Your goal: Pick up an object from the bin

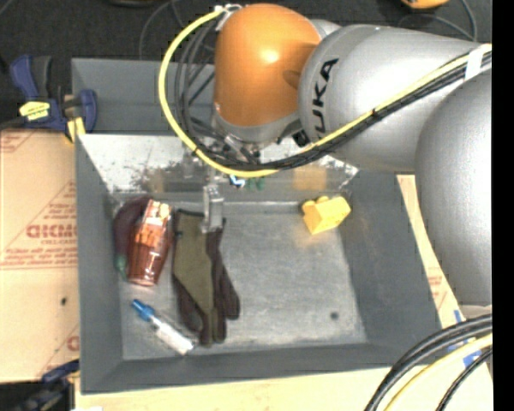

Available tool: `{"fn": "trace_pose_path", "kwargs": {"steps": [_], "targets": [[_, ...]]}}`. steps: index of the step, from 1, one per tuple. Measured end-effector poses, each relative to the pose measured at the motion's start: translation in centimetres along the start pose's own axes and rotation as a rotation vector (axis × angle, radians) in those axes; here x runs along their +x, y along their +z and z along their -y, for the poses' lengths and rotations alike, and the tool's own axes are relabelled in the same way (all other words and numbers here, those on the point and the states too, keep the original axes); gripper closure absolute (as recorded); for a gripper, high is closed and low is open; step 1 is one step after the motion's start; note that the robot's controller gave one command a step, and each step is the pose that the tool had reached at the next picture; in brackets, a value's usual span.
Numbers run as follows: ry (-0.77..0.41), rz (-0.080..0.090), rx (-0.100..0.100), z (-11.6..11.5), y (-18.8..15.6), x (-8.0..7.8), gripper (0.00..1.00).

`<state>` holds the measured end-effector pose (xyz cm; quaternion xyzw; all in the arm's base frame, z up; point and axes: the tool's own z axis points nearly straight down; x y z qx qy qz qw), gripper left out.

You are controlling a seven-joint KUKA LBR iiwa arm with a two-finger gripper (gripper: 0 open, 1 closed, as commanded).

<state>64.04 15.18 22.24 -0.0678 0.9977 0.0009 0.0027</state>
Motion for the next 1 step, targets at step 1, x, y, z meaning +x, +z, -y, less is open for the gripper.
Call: {"fn": "trace_pose_path", "kwargs": {"steps": [1], "targets": [[-0.166, -0.001, 0.003, -1.64, 4.01, 3.5, 0.0]]}}
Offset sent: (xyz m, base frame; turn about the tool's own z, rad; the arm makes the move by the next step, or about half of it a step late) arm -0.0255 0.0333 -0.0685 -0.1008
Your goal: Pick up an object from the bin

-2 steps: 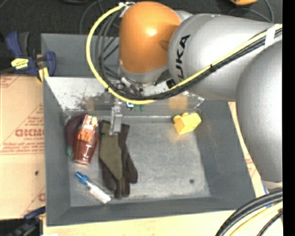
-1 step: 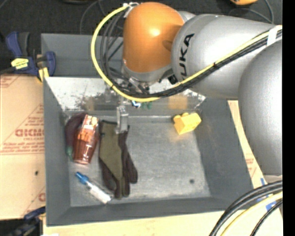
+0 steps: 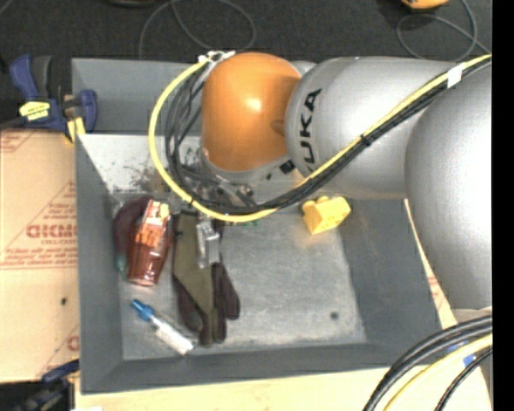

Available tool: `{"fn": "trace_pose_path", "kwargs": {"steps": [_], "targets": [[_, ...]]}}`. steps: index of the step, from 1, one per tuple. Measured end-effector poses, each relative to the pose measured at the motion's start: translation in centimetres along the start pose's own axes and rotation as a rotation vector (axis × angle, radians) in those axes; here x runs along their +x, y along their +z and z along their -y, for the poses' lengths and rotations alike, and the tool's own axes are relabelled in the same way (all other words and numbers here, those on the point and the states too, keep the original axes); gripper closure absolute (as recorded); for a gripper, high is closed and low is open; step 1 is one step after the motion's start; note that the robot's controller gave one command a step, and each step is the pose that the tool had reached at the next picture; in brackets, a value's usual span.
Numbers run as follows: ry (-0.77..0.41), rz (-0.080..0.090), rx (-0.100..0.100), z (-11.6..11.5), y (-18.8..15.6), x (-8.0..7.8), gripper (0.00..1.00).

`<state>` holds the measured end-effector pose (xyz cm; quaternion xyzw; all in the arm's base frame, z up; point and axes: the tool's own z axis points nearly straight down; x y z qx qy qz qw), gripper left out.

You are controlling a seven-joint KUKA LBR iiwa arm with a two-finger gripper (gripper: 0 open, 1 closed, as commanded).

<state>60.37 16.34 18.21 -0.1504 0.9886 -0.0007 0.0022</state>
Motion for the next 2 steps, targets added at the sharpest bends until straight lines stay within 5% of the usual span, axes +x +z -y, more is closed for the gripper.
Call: {"fn": "trace_pose_path", "kwargs": {"steps": [1, 2], "targets": [[0.04, -0.004, -0.006, -2.6, 1.5, 1.7, 0.0], [-0.11, 0.002, -0.001, -3.4, 4.0, 1.0, 0.0]]}}
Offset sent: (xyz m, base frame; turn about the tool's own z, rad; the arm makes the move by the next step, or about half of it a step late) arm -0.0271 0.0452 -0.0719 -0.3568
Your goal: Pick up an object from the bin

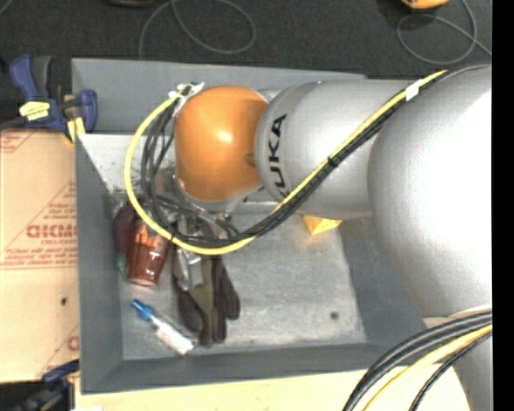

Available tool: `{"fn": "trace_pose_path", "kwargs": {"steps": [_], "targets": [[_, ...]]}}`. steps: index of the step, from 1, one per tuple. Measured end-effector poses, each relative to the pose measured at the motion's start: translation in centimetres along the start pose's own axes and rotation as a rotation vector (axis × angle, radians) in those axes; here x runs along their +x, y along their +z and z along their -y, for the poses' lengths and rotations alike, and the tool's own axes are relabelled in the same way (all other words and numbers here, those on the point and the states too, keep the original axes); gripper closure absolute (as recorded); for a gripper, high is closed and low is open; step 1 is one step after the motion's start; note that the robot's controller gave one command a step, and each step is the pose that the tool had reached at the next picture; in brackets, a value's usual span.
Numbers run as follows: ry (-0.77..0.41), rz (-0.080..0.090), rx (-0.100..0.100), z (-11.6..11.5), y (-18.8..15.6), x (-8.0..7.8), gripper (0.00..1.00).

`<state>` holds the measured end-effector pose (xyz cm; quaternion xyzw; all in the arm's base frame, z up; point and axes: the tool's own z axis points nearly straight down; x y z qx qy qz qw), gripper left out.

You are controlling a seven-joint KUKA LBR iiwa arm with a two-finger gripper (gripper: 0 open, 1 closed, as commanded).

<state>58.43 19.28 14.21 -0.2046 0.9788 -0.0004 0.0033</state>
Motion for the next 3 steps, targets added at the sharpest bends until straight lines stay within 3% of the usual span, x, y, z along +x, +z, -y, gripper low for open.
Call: {"fn": "trace_pose_path", "kwargs": {"steps": [1, 2, 3], "targets": [[-0.207, 0.005, -0.003, -0.3, 2.8, 1.1, 0.0], [-0.095, 0.009, -0.005, 0.6, 3.9, 1.1, 0.0], [-0.263, 0.013, -0.001, 2.5, 3.9, 1.0, 0.0]]}}
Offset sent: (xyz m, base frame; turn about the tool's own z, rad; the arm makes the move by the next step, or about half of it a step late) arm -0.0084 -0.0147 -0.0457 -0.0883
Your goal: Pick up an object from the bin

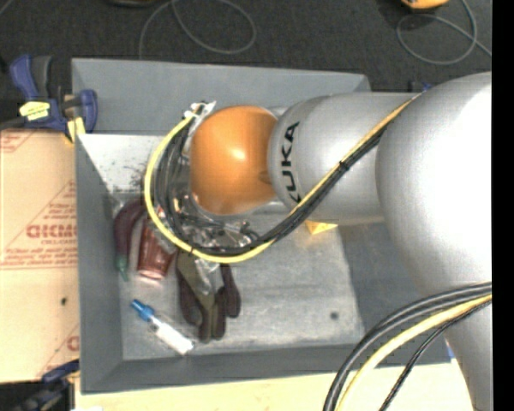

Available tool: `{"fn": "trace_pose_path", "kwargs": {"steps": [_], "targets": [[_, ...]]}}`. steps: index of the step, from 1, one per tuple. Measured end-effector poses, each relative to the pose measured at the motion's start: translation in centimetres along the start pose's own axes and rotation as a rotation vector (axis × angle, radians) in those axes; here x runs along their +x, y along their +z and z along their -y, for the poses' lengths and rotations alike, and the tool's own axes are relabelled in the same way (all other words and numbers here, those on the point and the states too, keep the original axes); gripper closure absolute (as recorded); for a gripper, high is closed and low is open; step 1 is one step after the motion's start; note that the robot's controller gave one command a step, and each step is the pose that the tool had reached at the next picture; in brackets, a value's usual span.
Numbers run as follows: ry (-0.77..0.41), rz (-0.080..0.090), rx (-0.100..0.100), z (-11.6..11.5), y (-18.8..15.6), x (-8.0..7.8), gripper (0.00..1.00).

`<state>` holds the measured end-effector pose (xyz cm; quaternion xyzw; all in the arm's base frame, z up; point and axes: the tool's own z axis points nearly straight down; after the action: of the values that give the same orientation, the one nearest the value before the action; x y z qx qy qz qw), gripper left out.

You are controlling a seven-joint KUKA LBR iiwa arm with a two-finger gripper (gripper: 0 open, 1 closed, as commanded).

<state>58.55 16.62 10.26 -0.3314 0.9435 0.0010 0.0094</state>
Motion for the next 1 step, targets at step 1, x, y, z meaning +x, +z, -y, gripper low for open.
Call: {"fn": "trace_pose_path", "kwargs": {"steps": [1], "targets": [[-0.244, -0.003, -0.002, 1.96, -1.18, 2.47, 0.0]]}}
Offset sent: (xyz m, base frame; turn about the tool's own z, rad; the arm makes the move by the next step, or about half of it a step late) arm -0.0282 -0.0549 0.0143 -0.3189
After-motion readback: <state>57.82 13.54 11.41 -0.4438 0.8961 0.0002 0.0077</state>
